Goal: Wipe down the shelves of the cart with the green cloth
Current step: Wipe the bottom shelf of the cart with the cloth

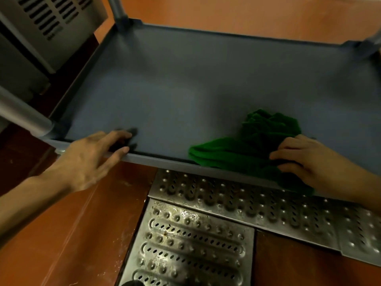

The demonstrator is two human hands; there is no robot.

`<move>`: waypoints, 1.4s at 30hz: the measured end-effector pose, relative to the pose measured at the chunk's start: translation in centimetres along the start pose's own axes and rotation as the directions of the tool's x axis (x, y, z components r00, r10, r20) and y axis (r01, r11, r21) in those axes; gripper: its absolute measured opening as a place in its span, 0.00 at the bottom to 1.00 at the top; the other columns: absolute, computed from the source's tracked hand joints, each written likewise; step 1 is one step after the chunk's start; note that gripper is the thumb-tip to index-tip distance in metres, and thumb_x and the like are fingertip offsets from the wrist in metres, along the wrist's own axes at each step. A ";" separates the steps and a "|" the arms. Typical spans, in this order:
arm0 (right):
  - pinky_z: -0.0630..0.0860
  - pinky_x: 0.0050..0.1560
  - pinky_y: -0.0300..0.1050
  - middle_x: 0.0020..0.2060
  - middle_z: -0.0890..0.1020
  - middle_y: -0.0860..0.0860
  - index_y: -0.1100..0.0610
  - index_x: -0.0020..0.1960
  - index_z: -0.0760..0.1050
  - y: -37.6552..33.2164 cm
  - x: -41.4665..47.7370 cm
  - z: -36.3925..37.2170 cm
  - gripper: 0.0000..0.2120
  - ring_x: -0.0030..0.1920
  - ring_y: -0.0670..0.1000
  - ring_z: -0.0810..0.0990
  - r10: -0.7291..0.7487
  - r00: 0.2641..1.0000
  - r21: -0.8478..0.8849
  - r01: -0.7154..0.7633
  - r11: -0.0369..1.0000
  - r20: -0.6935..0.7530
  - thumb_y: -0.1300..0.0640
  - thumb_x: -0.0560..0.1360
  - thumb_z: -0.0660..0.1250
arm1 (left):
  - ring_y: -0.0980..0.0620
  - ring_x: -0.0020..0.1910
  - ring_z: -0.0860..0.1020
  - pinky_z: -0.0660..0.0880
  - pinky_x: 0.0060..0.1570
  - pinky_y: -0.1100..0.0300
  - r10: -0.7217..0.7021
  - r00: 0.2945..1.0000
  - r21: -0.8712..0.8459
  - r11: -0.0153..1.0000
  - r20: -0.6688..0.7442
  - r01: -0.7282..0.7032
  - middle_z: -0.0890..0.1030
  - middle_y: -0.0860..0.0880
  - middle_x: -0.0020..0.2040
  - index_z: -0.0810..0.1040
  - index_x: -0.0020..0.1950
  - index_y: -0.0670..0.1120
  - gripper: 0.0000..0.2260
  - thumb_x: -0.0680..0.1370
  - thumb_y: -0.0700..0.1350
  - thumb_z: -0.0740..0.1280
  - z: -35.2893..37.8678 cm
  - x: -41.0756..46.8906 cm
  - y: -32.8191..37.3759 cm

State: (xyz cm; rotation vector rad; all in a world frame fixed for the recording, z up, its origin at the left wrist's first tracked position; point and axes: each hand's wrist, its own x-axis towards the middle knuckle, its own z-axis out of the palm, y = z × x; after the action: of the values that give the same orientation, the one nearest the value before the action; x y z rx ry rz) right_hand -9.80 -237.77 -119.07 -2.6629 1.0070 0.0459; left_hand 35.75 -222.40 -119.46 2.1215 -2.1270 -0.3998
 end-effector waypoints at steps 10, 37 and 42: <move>0.64 0.70 0.57 0.77 0.56 0.48 0.31 0.71 0.62 7.6 -6.4 1.9 0.39 0.73 0.62 0.62 0.252 0.946 0.020 -0.253 0.967 -0.206 0.43 0.64 0.75 | 0.43 0.73 0.65 0.70 0.67 0.39 -0.047 0.999 0.060 0.997 -0.004 0.047 0.64 0.47 0.76 0.62 0.76 0.56 0.38 0.72 0.75 0.54 -0.3 1.1 -2.3; 0.62 0.71 0.63 0.71 0.71 0.55 0.49 0.68 0.76 -0.6 3.2 2.9 0.34 0.74 0.61 0.62 0.146 0.957 0.178 -0.102 0.979 -0.252 0.66 0.64 0.79 | 0.31 0.59 0.76 0.72 0.55 0.42 -0.724 0.667 0.279 0.613 -0.176 0.739 0.74 0.31 0.63 0.62 0.72 0.40 0.27 0.83 0.60 0.53 -2.4 8.2 -7.3; 0.62 0.70 0.68 0.71 0.70 0.59 0.52 0.68 0.75 -3.4 7.9 3.0 0.32 0.74 0.64 0.61 0.131 0.962 0.177 -0.090 0.980 -0.238 0.66 0.67 0.76 | 0.31 0.60 0.75 0.72 0.54 0.43 -0.711 0.687 0.285 0.635 -0.150 0.718 0.73 0.30 0.63 0.63 0.70 0.39 0.27 0.82 0.61 0.54 -2.5 7.9 -6.9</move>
State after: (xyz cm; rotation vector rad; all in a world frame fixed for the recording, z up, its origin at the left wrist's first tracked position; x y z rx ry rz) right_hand -1.41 -239.56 -122.11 -2.5020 1.1803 -0.3424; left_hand 42.96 -230.43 -119.68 3.1036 -1.2764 -0.0637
